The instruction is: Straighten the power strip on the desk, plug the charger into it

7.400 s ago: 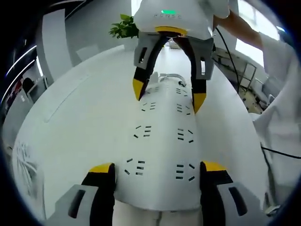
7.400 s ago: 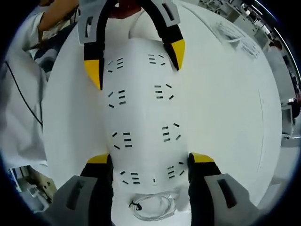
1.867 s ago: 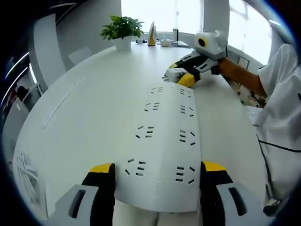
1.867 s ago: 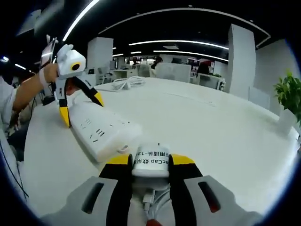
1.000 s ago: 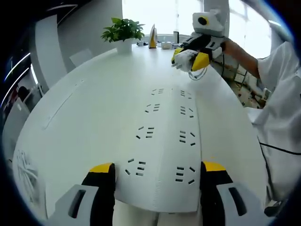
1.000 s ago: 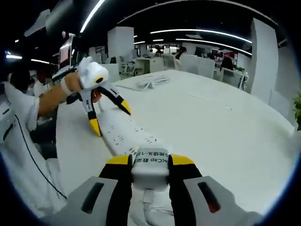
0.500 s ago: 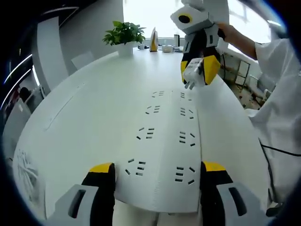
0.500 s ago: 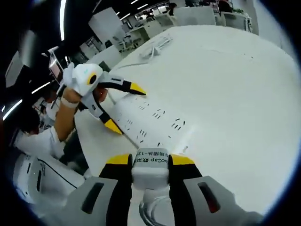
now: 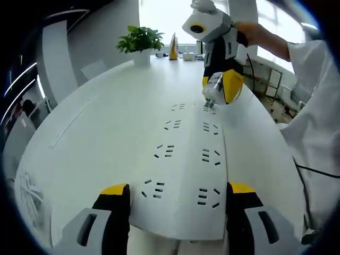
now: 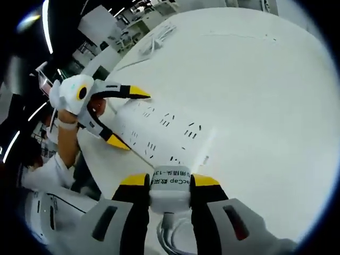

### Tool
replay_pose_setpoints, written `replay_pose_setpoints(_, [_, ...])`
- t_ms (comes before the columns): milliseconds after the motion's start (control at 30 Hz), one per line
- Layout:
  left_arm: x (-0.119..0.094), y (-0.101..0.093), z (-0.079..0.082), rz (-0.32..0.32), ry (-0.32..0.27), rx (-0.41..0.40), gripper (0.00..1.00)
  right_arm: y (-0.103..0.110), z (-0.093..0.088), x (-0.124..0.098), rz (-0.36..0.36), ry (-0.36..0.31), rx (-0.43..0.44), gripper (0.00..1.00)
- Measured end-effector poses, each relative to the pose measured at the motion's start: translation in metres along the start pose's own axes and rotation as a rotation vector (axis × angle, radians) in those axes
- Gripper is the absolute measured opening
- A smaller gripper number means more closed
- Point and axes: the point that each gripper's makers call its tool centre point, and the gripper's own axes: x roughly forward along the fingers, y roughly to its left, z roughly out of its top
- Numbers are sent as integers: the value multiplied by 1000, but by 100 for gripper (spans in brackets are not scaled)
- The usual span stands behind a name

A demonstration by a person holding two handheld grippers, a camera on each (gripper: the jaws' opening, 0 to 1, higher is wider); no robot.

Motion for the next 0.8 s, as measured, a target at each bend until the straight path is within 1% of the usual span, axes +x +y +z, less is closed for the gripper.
replay_pose_setpoints(33, [0,0,0,1,1,1,74,-1,-2,0,-14,44,-7,28])
replay_pose_setpoints(100, [0,-1,0,2,4,3,74,-1,3,0,-22,58,-6,28])
replay_pose_setpoints(233, [0,-2,0,12,9,-1,73,-2,6,1,-46,110,11,28])
replay_pose_setpoints(400, [0,-3,1,13,11,5,73,-2,0,2,-70,169,34,28])
replay_pose_setpoints(467, [1,-4,1,16,15,6,72,-3,-8,1,-93,229,8,28])
replay_pose_setpoints(567, [-1,-6,0,33,28,-7,72,-2,-9,3,-105,232,-9,28])
replay_pose_setpoints(800, [-4,-11,0,71,32,-23,70,-4,-2,3,-83,216,26,28])
